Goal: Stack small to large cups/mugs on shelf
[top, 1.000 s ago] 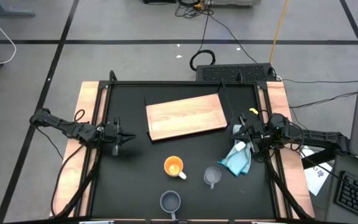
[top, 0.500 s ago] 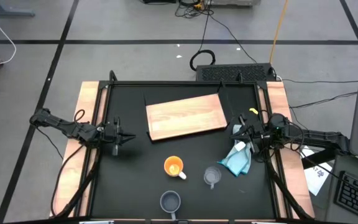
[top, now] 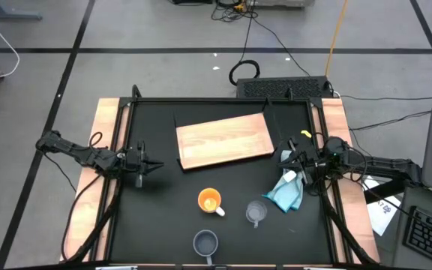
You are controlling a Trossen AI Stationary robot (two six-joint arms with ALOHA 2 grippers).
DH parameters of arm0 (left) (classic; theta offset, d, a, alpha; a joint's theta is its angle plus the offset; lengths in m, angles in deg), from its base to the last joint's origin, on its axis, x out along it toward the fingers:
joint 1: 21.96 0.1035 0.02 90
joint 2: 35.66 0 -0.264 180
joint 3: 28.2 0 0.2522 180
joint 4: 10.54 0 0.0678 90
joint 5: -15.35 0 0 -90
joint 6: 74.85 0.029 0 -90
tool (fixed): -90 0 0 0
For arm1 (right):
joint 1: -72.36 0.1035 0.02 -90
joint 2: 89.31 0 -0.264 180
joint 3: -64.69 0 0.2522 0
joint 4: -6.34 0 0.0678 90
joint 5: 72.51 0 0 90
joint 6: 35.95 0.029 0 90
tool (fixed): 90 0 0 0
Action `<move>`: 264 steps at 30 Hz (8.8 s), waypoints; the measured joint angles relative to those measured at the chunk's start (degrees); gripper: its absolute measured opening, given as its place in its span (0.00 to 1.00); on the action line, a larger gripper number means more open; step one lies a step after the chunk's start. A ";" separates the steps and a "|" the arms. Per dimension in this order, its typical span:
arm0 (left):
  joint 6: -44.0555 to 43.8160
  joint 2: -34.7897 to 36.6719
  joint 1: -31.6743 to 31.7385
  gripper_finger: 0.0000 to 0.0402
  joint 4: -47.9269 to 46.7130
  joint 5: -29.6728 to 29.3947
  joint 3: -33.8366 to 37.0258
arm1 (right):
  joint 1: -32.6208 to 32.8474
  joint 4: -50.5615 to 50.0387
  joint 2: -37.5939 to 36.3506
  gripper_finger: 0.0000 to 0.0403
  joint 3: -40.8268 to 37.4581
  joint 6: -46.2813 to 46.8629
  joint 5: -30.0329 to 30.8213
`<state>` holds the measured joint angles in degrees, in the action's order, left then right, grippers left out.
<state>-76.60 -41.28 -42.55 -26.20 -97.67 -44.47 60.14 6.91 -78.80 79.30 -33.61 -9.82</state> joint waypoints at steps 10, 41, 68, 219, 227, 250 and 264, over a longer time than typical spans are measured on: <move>0.00 0.00 0.00 0.08 0.00 0.02 0.00 | -0.01 0.00 0.01 0.00 -0.01 -0.01 0.00; -0.01 -0.01 0.01 0.08 0.01 0.02 -0.01 | -0.08 1.59 0.00 0.00 0.00 0.06 0.39; 3.28 0.01 0.01 0.08 0.36 -0.02 0.04 | 0.19 12.50 3.55 0.00 1.03 -3.22 -1.31; -1.49 0.00 0.00 0.08 -0.18 0.50 -0.01 | 18.24 -38.80 107.70 0.04 92.92 -21.40 12.22; -1.49 -0.01 0.01 0.08 -0.23 0.50 -0.03 | 17.76 -39.37 106.55 0.03 94.35 -20.15 12.92; -0.27 -1.58 0.00 0.08 1.44 -0.92 -0.01 | 15.94 -23.42 84.42 0.03 75.36 -17.82 12.47; 3.20 -1.50 0.00 0.08 4.02 2.45 -0.01 | 16.85 -6.51 63.99 0.03 48.80 -11.38 16.87</move>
<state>-73.40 -42.78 -42.54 -22.18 -95.22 -44.48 76.99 0.40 -14.81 128.10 -44.99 7.05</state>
